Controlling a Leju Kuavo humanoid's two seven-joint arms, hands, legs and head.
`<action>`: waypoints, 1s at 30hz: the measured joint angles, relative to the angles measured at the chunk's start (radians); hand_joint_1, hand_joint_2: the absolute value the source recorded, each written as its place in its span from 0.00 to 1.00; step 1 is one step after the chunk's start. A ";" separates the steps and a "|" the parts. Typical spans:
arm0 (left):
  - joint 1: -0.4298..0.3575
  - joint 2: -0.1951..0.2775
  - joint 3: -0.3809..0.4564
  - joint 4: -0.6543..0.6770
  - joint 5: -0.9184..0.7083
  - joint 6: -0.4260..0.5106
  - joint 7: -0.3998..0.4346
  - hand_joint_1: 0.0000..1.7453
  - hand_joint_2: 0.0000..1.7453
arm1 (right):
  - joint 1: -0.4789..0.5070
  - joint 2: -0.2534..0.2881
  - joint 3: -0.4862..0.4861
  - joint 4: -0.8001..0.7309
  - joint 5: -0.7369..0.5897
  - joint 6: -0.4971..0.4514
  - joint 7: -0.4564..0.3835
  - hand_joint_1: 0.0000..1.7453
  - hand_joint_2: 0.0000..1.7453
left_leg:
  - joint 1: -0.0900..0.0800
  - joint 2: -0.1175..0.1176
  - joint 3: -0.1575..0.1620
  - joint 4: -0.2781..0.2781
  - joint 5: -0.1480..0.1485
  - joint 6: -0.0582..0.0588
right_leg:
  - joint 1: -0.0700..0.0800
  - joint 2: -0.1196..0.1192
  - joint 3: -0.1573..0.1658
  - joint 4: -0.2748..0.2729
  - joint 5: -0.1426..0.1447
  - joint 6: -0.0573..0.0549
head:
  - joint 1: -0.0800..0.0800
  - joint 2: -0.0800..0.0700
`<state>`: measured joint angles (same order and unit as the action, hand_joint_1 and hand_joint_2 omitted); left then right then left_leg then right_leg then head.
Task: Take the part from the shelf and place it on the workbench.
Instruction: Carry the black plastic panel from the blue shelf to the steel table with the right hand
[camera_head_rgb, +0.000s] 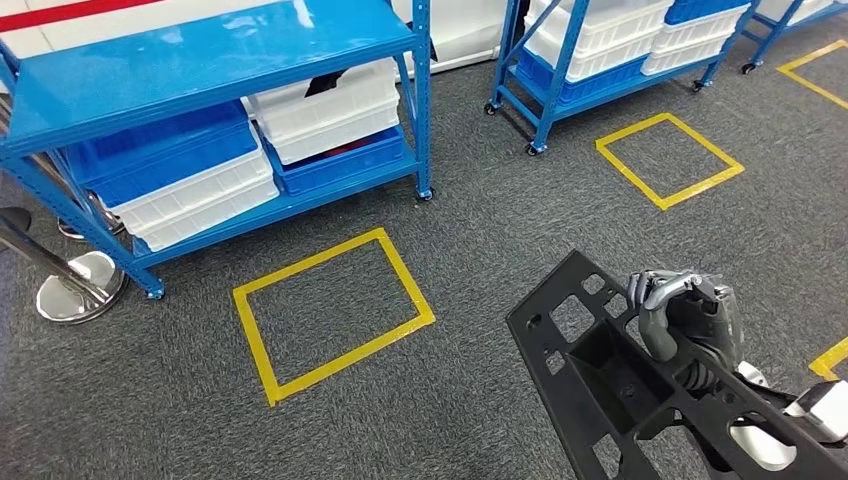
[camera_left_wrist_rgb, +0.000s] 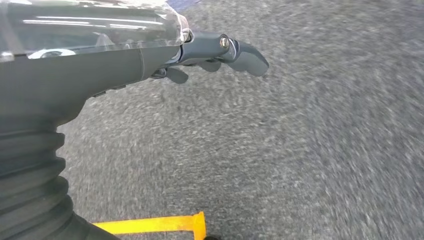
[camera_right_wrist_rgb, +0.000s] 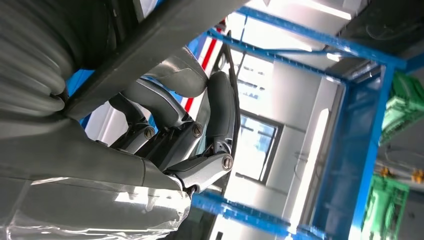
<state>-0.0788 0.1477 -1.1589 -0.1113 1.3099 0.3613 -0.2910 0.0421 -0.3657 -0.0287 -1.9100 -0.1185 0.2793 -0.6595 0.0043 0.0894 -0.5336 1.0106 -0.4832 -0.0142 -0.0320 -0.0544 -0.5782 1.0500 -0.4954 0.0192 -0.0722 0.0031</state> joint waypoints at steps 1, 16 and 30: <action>-0.002 0.000 0.000 0.000 -0.001 0.000 0.003 0.00 1.00 | -0.001 0.001 0.001 -0.001 0.000 0.005 0.005 0.95 1.00 | -0.001 0.007 -0.001 0.002 0.000 -0.005 | 0.002 0.011 -0.005 0.003 0.003 -0.011 | 0.000 0.000; -0.017 -0.016 -0.001 0.000 0.054 0.011 -0.021 0.00 1.00 | -0.377 0.060 0.175 0.153 0.005 0.039 0.214 0.95 1.00 | -0.010 -0.151 0.003 0.011 -0.018 0.032 | 0.018 0.180 -0.059 -0.001 0.064 -0.039 | 0.000 0.000; -0.029 -0.043 -0.034 0.000 0.047 -0.017 -0.054 0.00 1.00 | -0.930 0.163 0.433 0.570 0.030 -0.057 0.361 0.95 1.00 | -0.012 0.002 -0.023 0.008 0.008 0.019 | 0.018 -0.012 -0.058 0.020 0.047 -0.009 | 0.000 0.000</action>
<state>-0.1076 0.1051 -1.1927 -0.1114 1.3566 0.3441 -0.3450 -0.8875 -0.2025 0.4043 -1.3396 -0.0884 0.2219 -0.2981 -0.0079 0.0916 -0.5570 1.0181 -0.4753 0.0051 -0.0136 -0.0668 -0.6363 1.0695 -0.4483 0.0106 -0.0724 0.0030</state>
